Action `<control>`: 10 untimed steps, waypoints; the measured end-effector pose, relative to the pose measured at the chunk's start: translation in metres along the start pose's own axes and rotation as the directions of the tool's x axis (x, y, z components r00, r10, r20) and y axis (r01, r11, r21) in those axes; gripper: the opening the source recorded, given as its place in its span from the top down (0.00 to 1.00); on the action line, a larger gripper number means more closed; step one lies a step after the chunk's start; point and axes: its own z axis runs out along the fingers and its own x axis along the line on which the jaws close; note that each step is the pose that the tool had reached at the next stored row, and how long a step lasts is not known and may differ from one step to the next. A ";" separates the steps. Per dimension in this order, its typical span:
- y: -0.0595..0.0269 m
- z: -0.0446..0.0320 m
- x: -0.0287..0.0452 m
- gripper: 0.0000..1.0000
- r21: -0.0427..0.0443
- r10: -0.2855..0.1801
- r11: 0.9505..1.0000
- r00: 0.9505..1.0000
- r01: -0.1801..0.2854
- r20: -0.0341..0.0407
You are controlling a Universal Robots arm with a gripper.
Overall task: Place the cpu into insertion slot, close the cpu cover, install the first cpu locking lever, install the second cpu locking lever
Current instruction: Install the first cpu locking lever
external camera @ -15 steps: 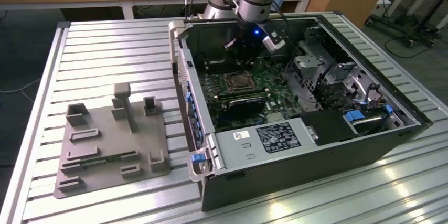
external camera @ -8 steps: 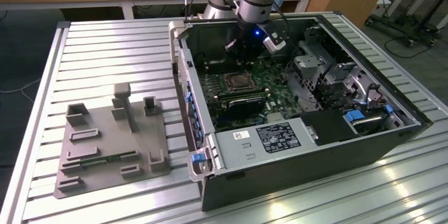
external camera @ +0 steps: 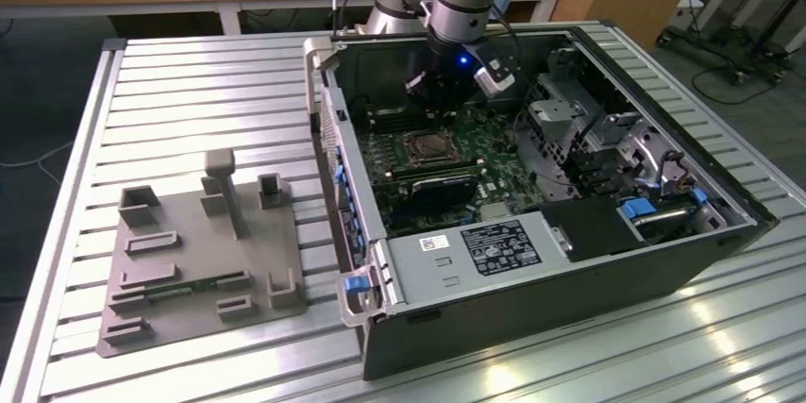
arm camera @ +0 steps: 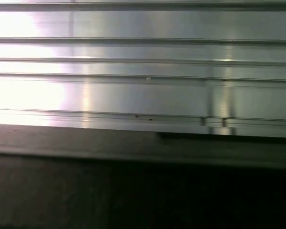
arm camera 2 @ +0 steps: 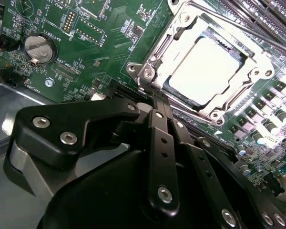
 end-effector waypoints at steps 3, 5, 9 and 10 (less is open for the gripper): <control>-0.0001 0.0004 -0.0001 0.89 0.002 0.000 1.000 1.000 0.000 0.000; -0.0002 0.0004 0.0000 0.89 0.003 0.000 1.000 1.000 0.000 0.000; 0.0000 -0.0006 0.0000 0.89 0.003 0.000 1.000 1.000 0.000 0.000; 0.0000 -0.0010 0.0000 0.89 0.003 0.000 1.000 1.000 0.000 0.000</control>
